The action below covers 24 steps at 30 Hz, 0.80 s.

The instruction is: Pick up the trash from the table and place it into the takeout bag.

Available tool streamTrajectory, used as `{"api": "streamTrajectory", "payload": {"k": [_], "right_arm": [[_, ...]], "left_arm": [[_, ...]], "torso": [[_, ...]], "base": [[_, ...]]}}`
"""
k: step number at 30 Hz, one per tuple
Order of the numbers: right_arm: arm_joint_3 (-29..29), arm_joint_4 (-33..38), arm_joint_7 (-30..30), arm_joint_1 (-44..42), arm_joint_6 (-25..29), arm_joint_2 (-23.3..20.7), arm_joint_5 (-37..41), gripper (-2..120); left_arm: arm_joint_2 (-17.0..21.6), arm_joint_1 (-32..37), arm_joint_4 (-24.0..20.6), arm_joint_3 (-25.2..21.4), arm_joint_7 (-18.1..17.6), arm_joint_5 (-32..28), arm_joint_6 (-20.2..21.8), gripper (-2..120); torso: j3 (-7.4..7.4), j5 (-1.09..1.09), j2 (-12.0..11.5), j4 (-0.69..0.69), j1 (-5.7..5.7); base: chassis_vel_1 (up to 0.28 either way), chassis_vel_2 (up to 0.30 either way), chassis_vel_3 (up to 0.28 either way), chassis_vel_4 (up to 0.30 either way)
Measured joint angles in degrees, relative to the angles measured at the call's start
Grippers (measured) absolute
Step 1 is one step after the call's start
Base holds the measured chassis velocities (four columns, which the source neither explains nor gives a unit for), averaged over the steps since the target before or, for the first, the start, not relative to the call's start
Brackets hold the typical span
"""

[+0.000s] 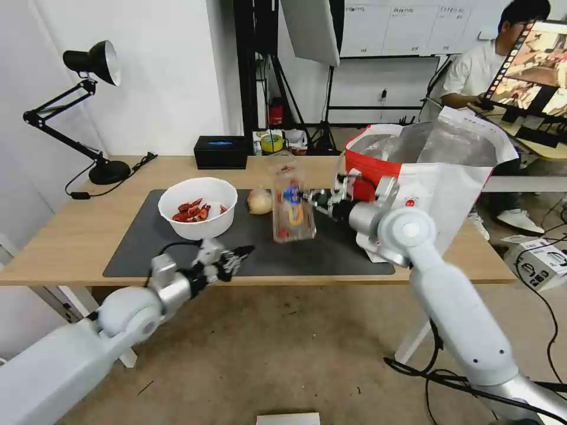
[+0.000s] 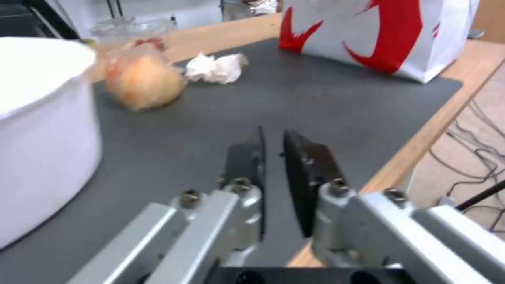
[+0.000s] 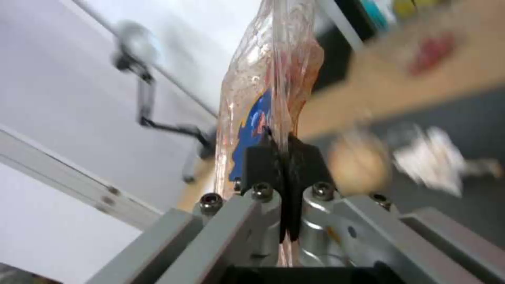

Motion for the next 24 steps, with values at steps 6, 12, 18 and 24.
{"api": "streamTrajectory", "payload": {"k": [6, 12, 18, 24], "right_arm": [[2.8, 4.8, 1.4, 3.7, 6.6, -2.0, 0.9, 0], [4.6, 5.8, 1.9, 5.3, 12.4, -5.3, -3.6, 0], [4.8, 4.7, 2.0, 4.0, 18.1, -8.4, -14.1, 0], [5.8, 1.4, 3.0, 3.3, 21.6, -9.8, -23.6, 0]], "left_arm": [[0.8, 3.9, -1.3, -3.1, 0.8, 0.1, -2.1, 45], [-0.5, 6.0, -2.4, -4.2, 0.7, 0.5, -2.6, 67], [-1.5, 8.8, -4.0, -5.6, 0.6, 1.0, -2.8, 87], [-1.5, 9.8, -4.2, -6.3, 0.5, 1.5, -2.8, 99]], "torso": [[0.00, 0.00, 0.0, -0.03, 0.00], [0.00, 0.00, 0.0, -0.03, 0.00], [0.00, 0.01, 0.0, -0.03, 0.00], [0.01, 0.00, 0.0, -0.03, 0.01]], "base": [[0.000, 0.000, 0.000, 0.000], [0.000, 0.000, 0.000, 0.000], [0.000, 0.000, 0.000, 0.000], [0.000, 0.000, 0.000, 0.000]]}}
